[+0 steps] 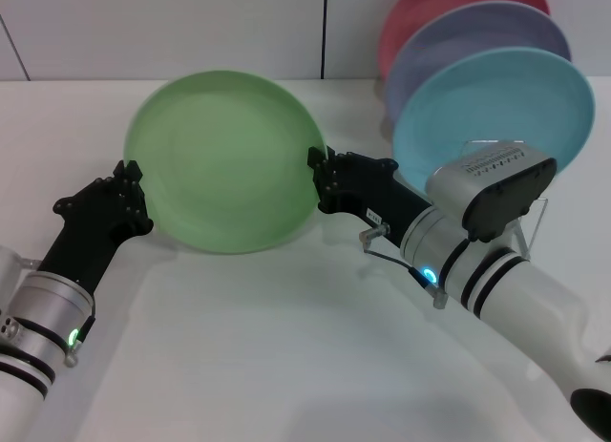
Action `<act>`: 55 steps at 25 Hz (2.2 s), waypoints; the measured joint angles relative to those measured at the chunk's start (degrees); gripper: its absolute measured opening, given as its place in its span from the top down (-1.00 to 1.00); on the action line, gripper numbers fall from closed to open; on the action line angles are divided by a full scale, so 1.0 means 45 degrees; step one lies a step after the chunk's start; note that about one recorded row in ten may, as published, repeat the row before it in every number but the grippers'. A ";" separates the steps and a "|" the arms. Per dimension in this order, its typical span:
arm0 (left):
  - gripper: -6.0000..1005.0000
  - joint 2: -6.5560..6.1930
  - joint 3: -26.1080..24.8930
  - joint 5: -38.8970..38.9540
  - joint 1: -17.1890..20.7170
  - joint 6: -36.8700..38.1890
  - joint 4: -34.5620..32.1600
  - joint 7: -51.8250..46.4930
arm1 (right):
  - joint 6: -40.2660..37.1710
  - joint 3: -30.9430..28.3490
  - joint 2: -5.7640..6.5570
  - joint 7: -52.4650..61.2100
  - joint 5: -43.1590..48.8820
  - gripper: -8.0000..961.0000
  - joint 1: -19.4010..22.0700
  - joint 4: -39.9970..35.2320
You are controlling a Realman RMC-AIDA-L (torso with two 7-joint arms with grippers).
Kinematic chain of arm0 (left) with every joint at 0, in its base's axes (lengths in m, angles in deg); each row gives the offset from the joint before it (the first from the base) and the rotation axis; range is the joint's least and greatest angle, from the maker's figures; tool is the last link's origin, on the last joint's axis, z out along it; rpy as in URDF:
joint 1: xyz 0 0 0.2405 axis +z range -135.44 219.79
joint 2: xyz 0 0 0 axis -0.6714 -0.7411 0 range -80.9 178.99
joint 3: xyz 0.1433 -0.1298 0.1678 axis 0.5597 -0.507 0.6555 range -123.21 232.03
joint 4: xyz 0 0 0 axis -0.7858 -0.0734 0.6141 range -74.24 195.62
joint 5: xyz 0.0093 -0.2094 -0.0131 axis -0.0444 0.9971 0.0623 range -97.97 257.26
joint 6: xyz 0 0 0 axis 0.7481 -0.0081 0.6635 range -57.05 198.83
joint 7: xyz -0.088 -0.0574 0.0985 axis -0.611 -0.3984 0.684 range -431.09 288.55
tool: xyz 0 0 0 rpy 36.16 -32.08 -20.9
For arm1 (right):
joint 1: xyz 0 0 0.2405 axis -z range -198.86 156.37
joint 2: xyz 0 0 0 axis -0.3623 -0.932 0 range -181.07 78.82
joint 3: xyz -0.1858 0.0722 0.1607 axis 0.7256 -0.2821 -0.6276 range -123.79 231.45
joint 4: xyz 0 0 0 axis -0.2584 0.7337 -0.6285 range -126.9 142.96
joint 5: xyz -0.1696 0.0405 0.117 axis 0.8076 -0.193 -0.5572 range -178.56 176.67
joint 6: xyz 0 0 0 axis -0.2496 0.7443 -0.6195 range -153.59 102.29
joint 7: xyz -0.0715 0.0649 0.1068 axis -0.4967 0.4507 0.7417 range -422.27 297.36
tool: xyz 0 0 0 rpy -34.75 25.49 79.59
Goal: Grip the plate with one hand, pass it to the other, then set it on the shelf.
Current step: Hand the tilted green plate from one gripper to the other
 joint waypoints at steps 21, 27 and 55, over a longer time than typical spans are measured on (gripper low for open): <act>0.79 0.0000 0.0000 -0.0032 0.0021 0.0000 -0.0037 0.0000 | 0.0001 0.0072 0.0001 0.0001 0.0000 0.89 -0.0030 -0.0020; 0.79 0.0000 0.0001 -0.0032 0.0020 0.0021 -0.0037 0.0000 | 0.0001 0.0059 0.0000 0.0000 0.0000 0.89 -0.0037 -0.0026; -0.23 0.0000 -0.0390 -0.0873 0.0414 -0.0558 -0.0214 -0.0017 | 0.0000 -0.0005 0.0000 0.0000 0.0003 0.91 0.0078 -0.0254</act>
